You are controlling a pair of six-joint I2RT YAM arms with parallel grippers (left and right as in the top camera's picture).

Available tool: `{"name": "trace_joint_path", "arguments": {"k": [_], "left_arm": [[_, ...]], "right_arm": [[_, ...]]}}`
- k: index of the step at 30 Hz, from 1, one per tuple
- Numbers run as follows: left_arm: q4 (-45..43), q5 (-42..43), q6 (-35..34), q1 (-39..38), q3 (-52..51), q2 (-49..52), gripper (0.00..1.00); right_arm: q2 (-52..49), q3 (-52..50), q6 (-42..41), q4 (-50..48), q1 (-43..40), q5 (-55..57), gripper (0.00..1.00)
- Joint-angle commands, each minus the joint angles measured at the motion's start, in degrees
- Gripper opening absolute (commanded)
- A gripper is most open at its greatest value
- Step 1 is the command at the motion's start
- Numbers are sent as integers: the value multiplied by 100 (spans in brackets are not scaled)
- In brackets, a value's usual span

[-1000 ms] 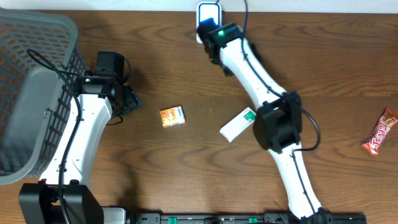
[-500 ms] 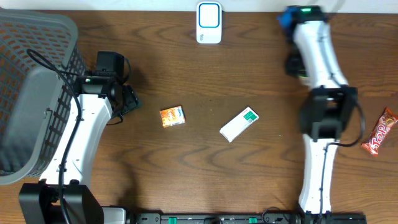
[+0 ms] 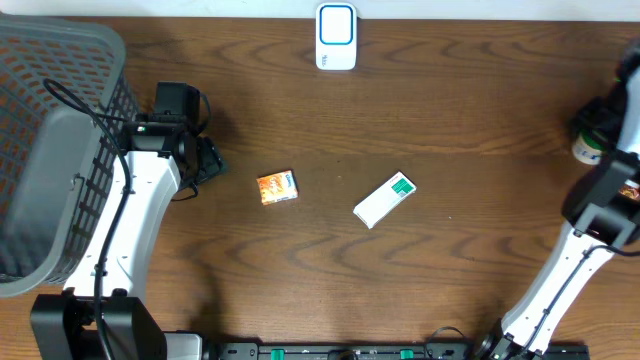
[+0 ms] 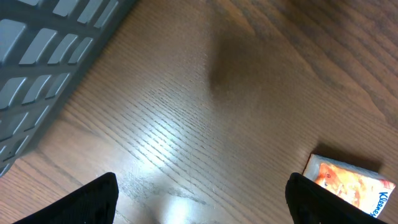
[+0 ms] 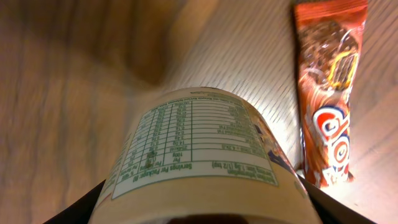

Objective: Scan the item barcode
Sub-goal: 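Carry the bottle to the table's right edge and release it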

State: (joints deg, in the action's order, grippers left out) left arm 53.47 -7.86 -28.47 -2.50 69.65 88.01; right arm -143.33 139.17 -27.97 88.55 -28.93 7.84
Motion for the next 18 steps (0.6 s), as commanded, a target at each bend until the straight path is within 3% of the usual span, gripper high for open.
{"name": "trace_joint_path", "arguments": {"k": [1, 10, 16, 18], "left_arm": [[9, -76, 17, 20, -44, -2, 86], [7, -76, 17, 20, -44, -2, 86], [7, -76, 17, 20, -44, -2, 86], [7, -76, 17, 20, -44, -2, 86]], "right_arm": [[162, 61, 81, -87, -260, -540, 64], [144, -63, 81, -509, -632, -448, 72], [144, -778, 83, -909, -678, -345, 73], [144, -966, 162, -992, -669, -354, 81]]}}
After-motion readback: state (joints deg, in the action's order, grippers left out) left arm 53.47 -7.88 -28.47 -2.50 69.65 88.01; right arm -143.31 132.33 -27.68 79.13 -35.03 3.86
